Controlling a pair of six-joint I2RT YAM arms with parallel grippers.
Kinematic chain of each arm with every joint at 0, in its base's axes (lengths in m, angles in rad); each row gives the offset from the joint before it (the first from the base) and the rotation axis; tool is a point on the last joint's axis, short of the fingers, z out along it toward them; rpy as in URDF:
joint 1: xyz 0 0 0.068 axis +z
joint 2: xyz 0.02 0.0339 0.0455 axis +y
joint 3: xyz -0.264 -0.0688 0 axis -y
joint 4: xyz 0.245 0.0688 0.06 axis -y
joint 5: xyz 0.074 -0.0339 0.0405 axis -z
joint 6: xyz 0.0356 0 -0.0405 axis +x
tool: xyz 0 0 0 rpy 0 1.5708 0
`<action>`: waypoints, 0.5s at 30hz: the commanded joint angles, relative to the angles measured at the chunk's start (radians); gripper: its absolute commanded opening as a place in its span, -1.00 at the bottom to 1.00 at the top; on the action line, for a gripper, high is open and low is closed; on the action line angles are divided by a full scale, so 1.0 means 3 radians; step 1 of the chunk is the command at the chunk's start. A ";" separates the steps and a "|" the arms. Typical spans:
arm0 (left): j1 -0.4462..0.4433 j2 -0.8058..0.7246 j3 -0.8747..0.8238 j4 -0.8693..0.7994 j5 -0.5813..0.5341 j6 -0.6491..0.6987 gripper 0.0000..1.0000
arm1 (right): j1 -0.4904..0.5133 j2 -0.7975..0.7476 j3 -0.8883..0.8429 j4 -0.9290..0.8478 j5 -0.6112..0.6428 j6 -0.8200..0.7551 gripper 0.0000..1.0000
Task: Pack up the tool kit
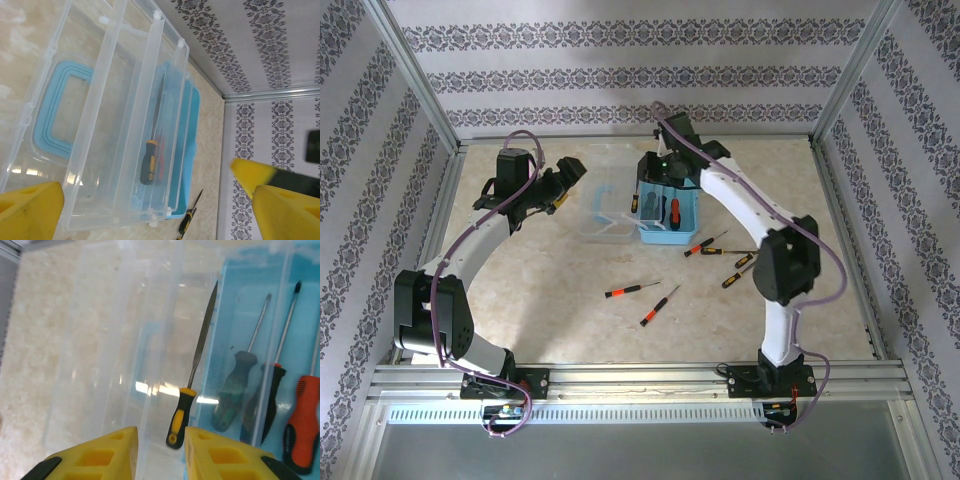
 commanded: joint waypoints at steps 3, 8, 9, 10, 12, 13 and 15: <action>0.0005 -0.0096 -0.0034 0.0210 0.0103 -0.0073 0.92 | -0.0032 -0.0627 -0.0743 0.0273 0.0325 -0.0127 -0.36; -0.0093 -0.0156 -0.0039 0.0251 0.0124 -0.0086 0.92 | -0.0137 -0.1151 -0.1589 0.0438 0.0656 -0.0085 -0.34; -0.0124 -0.0167 -0.0039 0.0254 0.0124 -0.0088 0.92 | -0.0176 -0.1273 -0.1789 0.0464 0.0732 -0.0063 -0.31; -0.0162 -0.0178 -0.0038 0.0258 0.0124 -0.0081 0.92 | -0.0206 -0.1353 -0.1931 0.0484 0.0771 -0.0054 -0.30; -0.0235 -0.0191 -0.0032 0.0263 0.0128 -0.0062 0.92 | -0.0272 -0.1541 -0.2202 0.0488 0.0846 -0.0043 -0.29; -0.0280 -0.0191 -0.0021 0.0259 0.0134 -0.0052 0.92 | -0.0314 -0.1639 -0.2338 0.0466 0.0885 -0.0024 -0.28; -0.0364 -0.0201 -0.0006 0.0247 0.0145 -0.0026 0.92 | -0.0400 -0.1824 -0.2574 0.0406 0.0969 0.0019 -0.28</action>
